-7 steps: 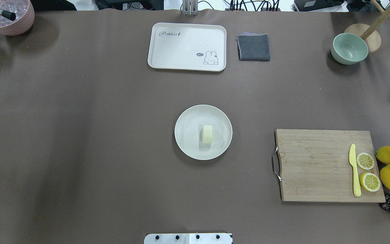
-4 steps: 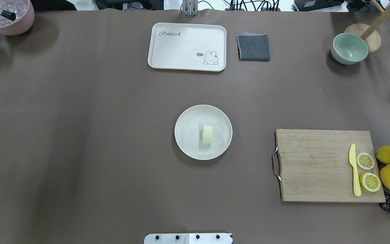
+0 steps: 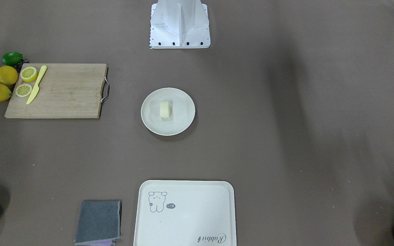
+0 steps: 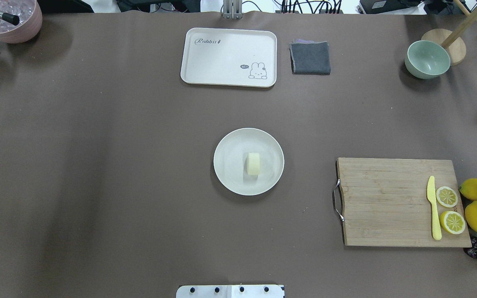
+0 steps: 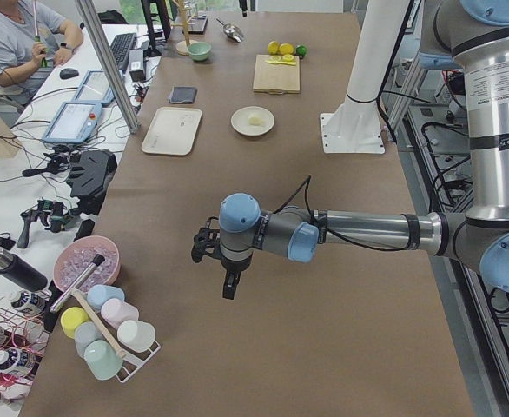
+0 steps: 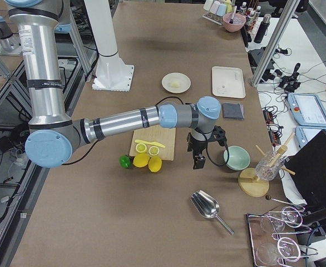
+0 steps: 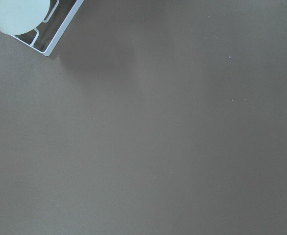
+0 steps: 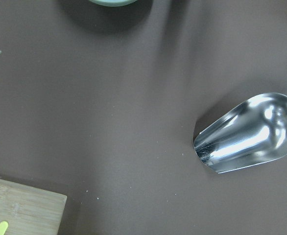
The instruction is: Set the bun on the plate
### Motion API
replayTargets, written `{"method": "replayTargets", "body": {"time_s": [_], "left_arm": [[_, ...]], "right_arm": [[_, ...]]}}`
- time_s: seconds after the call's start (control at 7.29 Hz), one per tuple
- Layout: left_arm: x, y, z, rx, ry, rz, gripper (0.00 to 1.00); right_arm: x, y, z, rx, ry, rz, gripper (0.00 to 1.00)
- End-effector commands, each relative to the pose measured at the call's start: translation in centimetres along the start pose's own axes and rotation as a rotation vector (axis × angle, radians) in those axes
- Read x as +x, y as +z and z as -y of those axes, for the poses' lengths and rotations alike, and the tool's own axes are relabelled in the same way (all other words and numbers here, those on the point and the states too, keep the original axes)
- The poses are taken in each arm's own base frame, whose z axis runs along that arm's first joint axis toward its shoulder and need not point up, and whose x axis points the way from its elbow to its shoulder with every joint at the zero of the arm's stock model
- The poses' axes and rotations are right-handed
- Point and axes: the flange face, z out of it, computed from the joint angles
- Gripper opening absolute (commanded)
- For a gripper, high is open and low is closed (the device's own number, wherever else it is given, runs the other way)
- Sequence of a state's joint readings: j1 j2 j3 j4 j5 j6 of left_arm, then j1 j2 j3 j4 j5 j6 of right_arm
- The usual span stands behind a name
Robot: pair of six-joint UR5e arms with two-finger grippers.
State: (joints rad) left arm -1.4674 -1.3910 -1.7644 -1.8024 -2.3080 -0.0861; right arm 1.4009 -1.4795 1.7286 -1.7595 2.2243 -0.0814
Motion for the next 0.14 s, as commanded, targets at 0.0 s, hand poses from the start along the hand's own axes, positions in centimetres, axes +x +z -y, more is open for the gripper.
{"method": "replayTargets", "body": {"time_s": [0.0], "left_arm": [[-0.23, -0.48, 0.09, 0.011, -0.006, 0.003, 0.97]], "right_arm": [[0.05, 0.27, -0.16, -0.005, 0.003, 0.002, 1.0]]}}
